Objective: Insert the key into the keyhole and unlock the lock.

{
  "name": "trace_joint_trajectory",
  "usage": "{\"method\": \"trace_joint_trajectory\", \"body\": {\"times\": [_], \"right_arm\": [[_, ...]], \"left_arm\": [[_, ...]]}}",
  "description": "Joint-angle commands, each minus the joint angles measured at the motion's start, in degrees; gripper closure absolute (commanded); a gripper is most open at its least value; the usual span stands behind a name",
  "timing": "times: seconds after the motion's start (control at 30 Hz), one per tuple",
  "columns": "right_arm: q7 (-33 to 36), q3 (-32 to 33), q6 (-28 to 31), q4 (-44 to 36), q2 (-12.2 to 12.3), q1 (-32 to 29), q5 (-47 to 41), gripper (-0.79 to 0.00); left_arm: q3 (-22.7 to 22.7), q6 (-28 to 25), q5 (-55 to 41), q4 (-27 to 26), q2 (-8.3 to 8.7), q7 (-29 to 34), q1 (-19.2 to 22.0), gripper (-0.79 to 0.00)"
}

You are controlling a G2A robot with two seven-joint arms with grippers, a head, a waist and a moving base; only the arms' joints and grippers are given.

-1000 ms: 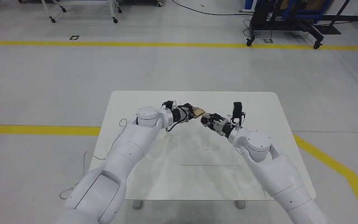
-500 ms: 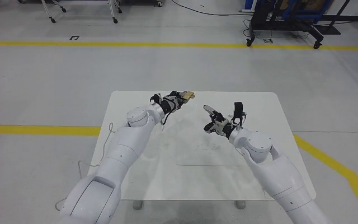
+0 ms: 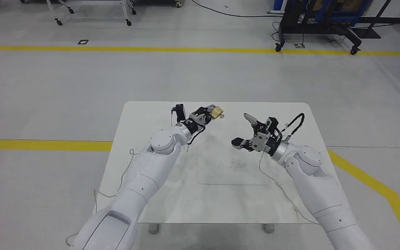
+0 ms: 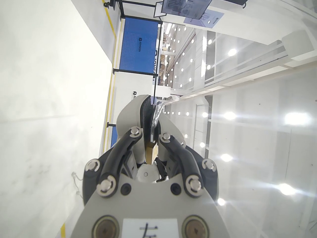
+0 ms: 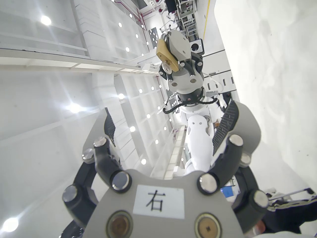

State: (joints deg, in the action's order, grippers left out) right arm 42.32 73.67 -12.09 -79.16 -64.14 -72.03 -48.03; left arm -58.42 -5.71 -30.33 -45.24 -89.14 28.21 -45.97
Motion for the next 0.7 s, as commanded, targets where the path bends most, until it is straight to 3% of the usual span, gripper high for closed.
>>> {"method": "trace_joint_trajectory", "body": {"times": [0.0,0.27,0.47,0.5,0.53,0.57,0.6,0.67], "right_arm": [[-0.3,0.0,0.2,-0.2,0.0,0.0,0.4,-0.785],[-0.3,0.0,0.2,-0.2,0.0,0.0,0.4,-0.785],[0.7,0.5,-1.9,1.1,-0.1,-0.3,-3.0,-0.776],[1.8,0.6,-2.2,1.6,-0.1,-0.2,-3.5,-0.73],[2.7,0.8,-2.3,2.1,-0.1,-0.1,-3.9,-0.511],[2.9,1.0,-2.0,2.6,-0.1,0.1,-4.0,-0.462],[2.2,1.1,-1.5,3.0,-0.1,0.2,-3.5,-0.348],[1.7,0.6,-1.0,2.9,-0.2,0.3,-2.5,-0.317]], "left_arm": [[0.0,0.3,-0.2,0.0,0.0,0.0,0.0,0.0],[0.0,0.3,-0.2,0.0,0.0,0.0,0.0,0.0],[1.4,-15.9,3.7,-0.4,-0.71,-6.7,-4.8,0.0],[2.0,-17.7,3.8,0.5,-1.02,-6.9,-5.0,0.0],[2.7,-19.5,4.6,1.3,-1.32,-6.8,-4.9,0.0],[3.5,-20.8,5.1,2.0,-1.64,-6.5,-4.7,0.0],[4.1,-21.6,4.8,2.5,-1.99,-5.8,-4.7,0.0],[4.9,-21.2,4.1,4.1,-2.57,-4.9,-4.0,0.0]]}}
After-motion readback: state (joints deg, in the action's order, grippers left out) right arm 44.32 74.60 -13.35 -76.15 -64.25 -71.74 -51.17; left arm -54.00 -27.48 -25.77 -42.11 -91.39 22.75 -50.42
